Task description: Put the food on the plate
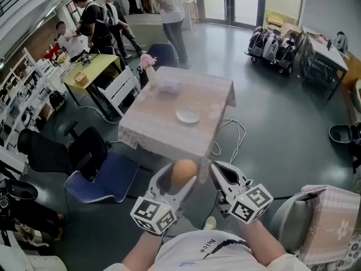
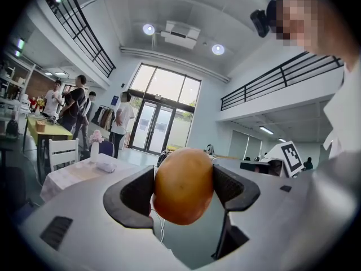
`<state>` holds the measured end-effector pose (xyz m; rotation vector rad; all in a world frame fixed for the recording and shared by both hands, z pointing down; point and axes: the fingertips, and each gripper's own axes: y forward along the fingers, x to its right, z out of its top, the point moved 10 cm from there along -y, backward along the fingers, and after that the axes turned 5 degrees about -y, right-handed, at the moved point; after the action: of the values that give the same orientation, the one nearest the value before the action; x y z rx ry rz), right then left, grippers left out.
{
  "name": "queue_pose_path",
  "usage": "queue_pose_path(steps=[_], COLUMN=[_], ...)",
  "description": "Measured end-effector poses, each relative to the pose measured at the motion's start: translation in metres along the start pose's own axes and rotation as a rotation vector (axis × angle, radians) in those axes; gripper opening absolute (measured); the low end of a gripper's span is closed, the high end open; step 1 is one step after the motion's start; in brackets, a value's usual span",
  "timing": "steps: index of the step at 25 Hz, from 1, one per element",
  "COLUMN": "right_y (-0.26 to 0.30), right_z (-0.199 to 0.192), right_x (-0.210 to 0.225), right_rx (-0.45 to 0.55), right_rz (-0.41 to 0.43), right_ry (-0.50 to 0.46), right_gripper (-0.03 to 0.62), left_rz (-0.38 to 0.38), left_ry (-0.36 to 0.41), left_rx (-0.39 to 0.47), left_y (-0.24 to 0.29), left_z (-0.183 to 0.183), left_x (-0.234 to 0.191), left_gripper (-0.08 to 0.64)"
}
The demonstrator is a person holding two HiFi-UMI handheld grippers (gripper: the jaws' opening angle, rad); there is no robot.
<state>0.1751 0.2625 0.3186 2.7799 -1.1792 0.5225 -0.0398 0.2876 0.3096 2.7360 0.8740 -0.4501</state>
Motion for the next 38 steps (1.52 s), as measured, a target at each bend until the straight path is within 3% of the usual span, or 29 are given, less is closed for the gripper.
queue_pose_path(steps=[12, 24, 38], right_y=[0.038, 0.146, 0.246], right_z=[-0.001, -0.011, -0.018], right_x=[0.029, 0.072, 0.104], right_rx=[-0.012, -0.043, -0.021], right_rz=[-0.023, -0.120, -0.292], right_ry=[-0.005, 0.009, 0.012], right_gripper=[0.017, 0.017, 0.017], left_rz=[0.004, -0.034, -0.149], left_ry=[-0.006, -0.017, 0.033], left_rx=[-0.017, -0.083, -0.181], left_y=[0.041, 0.117, 0.199], left_z=[0.004, 0.031, 0.055], left_x=[-0.038, -0.152, -0.268], left_gripper=[0.328, 0.328, 0.330])
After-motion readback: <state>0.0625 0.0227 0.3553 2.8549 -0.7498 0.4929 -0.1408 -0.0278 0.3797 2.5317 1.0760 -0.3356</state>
